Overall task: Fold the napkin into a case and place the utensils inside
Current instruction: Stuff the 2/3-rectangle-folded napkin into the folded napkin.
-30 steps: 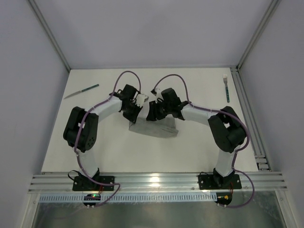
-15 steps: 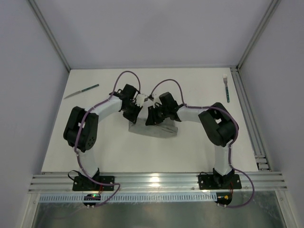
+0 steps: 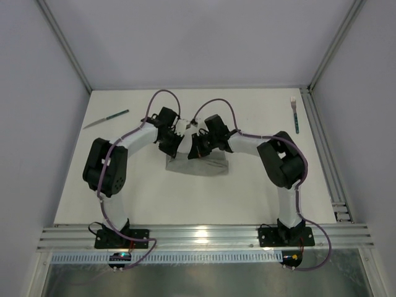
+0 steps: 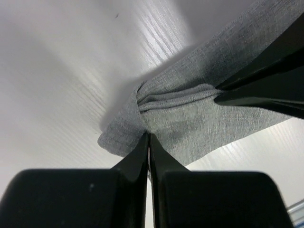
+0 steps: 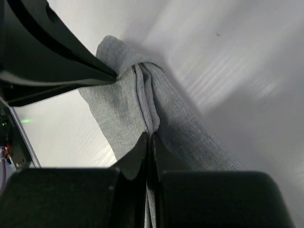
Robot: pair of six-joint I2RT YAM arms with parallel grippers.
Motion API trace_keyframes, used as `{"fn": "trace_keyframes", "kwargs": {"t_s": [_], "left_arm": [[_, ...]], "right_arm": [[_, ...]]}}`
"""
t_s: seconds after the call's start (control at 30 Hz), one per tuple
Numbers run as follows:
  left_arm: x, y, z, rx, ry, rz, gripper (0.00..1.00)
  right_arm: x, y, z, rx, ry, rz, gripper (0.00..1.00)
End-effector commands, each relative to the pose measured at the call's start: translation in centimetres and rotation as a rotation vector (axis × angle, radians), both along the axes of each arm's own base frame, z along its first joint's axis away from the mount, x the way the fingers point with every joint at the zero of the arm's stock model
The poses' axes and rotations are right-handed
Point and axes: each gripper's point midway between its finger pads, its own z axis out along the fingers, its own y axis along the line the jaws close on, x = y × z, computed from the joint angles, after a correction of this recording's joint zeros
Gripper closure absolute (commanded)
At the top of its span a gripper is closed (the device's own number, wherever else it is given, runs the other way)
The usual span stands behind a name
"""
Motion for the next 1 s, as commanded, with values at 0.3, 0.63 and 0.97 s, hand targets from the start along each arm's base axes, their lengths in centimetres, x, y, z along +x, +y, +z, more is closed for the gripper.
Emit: {"fn": "trace_keyframes", "kwargs": {"t_s": [0.3,0.63,0.97], "left_arm": [[0.2,-1.3,1.1,-0.047,-0.029,-0.047,1.0],[0.8,-0.6,2.4,-0.131,-0.015,0.002,0.78],[1.1,-1.7,3.9,-0.167,-0.053,-0.168,0.52]], "right_arm": [[2.3,2.7,0.3,0.038,0.03,0.014,0.97],[1.4,1.3,-1.4,0.054,0.091,-0.042,0.97],[2.3,2.2,0.1,0.087,0.056,-0.018,0.96]]}}
